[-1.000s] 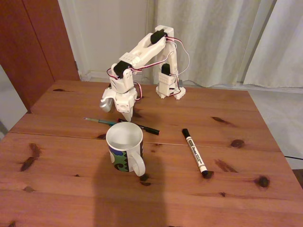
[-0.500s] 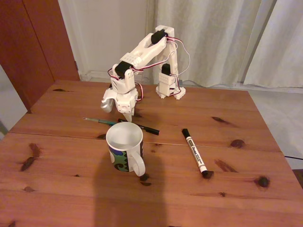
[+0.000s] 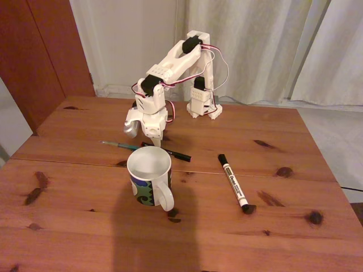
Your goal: Clean up the desk and place the pens and markers into the cup
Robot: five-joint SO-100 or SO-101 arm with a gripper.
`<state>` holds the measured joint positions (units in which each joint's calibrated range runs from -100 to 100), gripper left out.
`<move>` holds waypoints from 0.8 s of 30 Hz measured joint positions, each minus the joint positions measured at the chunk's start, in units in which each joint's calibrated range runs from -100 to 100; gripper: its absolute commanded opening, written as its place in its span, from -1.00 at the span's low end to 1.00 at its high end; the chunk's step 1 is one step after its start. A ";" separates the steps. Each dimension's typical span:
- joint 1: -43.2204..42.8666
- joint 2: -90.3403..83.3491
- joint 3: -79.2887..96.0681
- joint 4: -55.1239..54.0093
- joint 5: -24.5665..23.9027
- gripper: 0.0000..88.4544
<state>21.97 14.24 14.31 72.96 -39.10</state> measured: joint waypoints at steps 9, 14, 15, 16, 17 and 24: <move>-0.59 5.08 -4.67 0.00 0.00 -0.70; -0.73 6.53 -5.10 0.00 0.00 -0.70; -0.73 6.95 -5.18 0.00 0.00 -0.70; -0.81 7.12 -5.18 -0.41 0.00 -0.71; -0.81 7.12 -5.18 -0.66 0.00 -0.71; -0.81 7.37 -5.18 -0.83 0.73 -0.78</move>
<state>21.16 21.61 9.13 72.13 -38.36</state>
